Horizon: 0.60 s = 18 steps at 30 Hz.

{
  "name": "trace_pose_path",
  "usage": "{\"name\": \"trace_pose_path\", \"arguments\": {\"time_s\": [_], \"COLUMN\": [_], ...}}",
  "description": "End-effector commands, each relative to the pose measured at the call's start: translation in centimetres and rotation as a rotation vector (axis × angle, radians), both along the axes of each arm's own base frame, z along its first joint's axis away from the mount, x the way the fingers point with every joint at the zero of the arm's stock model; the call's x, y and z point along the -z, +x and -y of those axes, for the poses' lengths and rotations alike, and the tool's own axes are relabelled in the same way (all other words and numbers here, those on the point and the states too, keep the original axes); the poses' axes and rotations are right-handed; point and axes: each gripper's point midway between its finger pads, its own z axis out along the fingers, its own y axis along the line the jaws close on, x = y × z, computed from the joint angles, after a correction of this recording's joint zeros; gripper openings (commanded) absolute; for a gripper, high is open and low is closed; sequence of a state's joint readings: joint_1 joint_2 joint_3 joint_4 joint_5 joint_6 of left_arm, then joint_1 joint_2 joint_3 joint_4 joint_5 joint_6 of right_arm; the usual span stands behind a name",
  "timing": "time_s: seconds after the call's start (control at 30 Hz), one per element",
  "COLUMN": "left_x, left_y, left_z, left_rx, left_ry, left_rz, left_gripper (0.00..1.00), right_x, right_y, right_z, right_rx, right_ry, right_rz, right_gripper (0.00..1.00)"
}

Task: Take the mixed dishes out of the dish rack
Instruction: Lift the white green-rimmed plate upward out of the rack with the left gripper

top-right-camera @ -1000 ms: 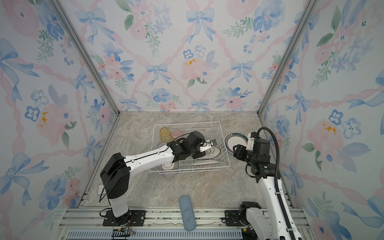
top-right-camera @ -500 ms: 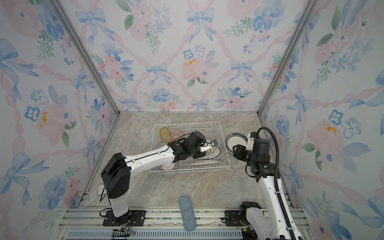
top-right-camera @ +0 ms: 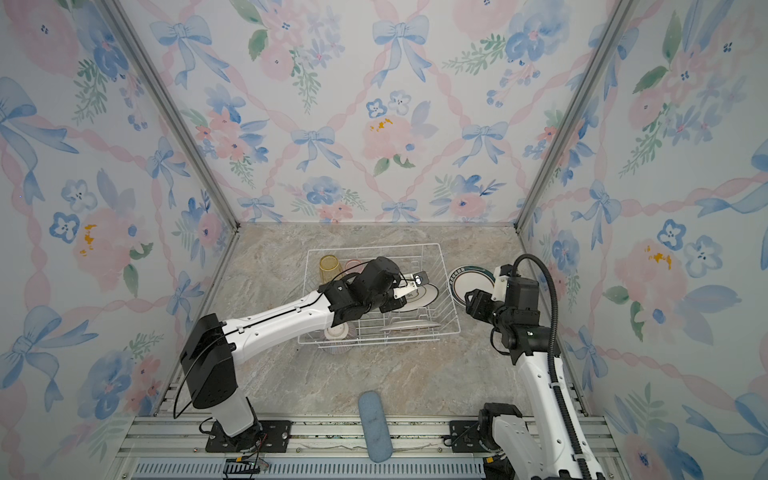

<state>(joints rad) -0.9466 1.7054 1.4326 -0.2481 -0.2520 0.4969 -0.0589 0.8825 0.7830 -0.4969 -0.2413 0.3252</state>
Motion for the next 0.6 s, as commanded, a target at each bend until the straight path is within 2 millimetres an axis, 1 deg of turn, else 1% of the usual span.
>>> {"name": "trace_pose_path", "arguments": {"time_s": [0.0, 0.17, 0.3, 0.4, 0.5, 0.57], "left_x": [-4.7, -7.4, -8.9, -9.8, -10.9, -11.3], "left_y": [1.1, 1.1, 0.9, 0.7, 0.4, 0.1], "left_z": [-1.1, -2.2, -3.1, -3.6, -4.0, -4.2], "left_rx": [-0.059, -0.061, -0.046, -0.034, -0.009, 0.014], "left_ry": [-0.128, -0.254, -0.354, -0.429, -0.507, -0.558], "left_rz": [0.071, 0.031, -0.028, -0.081, -0.142, -0.199], "left_gripper": [0.0, 0.0, 0.0, 0.0, 0.0, 0.0], "right_x": [-0.1, -0.5, -1.2, -2.0, -3.0, -4.1], "right_y": [-0.1, -0.1, 0.1, 0.2, 0.1, 0.0], "right_z": [-0.1, -0.9, -2.1, -3.3, -5.1, -6.6], "right_rx": [-0.002, -0.039, -0.096, -0.156, -0.251, -0.332], "right_ry": [0.02, 0.048, 0.096, 0.142, 0.217, 0.288], "right_rz": [0.01, 0.028, 0.069, 0.109, 0.162, 0.209], "right_gripper": [0.63, 0.63, 0.63, 0.63, 0.62, 0.62]}}
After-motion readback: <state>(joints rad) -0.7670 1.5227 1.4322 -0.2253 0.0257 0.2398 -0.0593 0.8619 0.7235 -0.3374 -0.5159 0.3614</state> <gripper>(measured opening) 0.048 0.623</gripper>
